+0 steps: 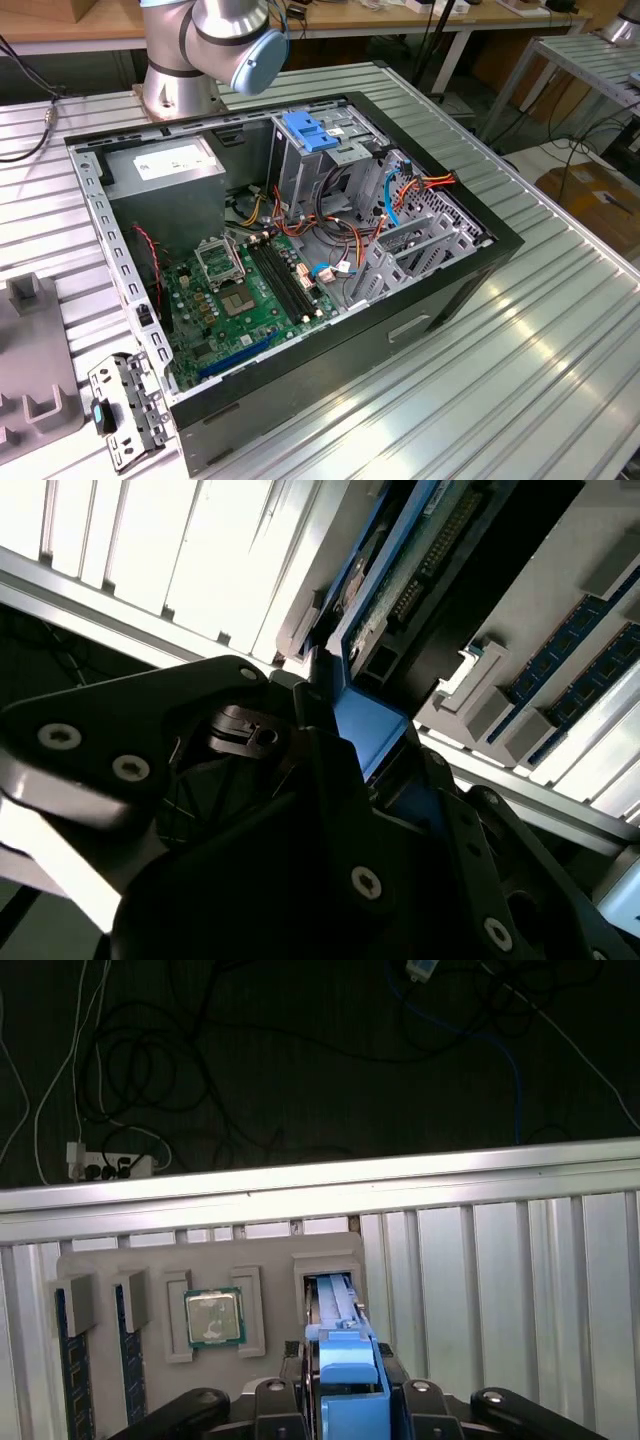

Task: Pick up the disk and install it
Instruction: 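Pick up the disk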

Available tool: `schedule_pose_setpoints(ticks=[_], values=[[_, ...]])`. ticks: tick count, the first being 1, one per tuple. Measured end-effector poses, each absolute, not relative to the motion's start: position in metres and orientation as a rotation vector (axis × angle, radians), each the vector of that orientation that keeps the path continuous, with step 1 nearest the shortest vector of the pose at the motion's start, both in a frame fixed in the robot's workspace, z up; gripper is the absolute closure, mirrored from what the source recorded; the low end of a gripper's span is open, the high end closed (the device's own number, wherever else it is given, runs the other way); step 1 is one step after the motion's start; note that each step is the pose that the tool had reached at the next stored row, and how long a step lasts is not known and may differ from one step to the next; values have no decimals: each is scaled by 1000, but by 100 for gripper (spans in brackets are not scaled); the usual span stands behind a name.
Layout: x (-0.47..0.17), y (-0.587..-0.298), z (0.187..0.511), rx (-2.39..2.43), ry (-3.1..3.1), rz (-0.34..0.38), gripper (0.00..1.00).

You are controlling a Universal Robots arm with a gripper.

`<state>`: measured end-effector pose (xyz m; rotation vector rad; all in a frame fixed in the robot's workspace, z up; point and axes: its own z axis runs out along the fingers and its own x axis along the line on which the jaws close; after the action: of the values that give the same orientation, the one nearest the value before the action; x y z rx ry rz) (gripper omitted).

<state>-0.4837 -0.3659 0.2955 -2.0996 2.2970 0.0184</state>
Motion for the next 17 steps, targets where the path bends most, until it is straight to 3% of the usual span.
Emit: schedule_pose_setpoints(ticks=[17], values=[[-484,-366,295,-2100,2297,18,63]])
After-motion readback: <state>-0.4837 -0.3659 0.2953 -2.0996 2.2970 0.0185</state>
